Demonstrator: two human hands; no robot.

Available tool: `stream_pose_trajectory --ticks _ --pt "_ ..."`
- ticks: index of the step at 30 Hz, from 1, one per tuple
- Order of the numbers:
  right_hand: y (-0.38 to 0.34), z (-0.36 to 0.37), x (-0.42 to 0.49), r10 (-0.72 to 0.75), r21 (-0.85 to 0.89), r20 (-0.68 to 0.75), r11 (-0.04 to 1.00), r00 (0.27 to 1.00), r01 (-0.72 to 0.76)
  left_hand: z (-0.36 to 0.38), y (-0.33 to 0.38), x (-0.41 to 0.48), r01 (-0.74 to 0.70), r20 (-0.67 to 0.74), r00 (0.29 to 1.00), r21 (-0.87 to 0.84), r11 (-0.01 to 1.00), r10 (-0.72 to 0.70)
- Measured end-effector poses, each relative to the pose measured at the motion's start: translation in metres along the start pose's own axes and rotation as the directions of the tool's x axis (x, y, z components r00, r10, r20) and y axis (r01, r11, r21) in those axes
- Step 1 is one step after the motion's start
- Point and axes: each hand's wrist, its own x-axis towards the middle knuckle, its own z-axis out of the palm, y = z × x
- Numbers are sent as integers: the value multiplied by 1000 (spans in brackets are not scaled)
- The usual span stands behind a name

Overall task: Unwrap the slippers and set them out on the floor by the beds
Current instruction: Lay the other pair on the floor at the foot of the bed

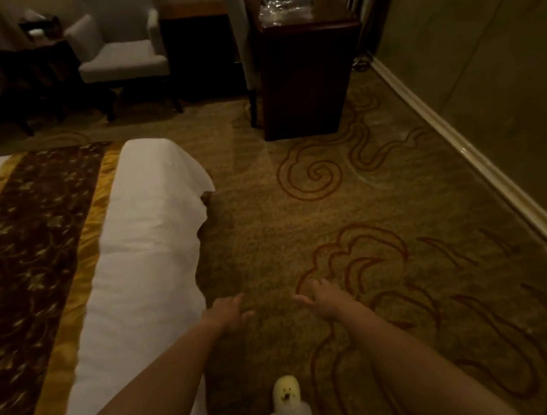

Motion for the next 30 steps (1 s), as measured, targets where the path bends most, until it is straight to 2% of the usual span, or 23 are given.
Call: stream_pose_trajectory --ticks 9,14,21,30 --pt "23 -119 106 44 -37 20 998 999 -43 -123 49 118 -45 13 999 -4 999 45" --pt "33 -178 190 42 -79 50 996 998 -38 -182 61 187 -25 16 1000 -38 999 25" --pt "26 -271 330 -91 -183 101 977 991 109 -269 56 288 119 -1 993 -168 978 -121" --pt "-18 -376 457 -236 -268 155 925 959 270 -372 44 374 207 -26 975 -242 948 -220"
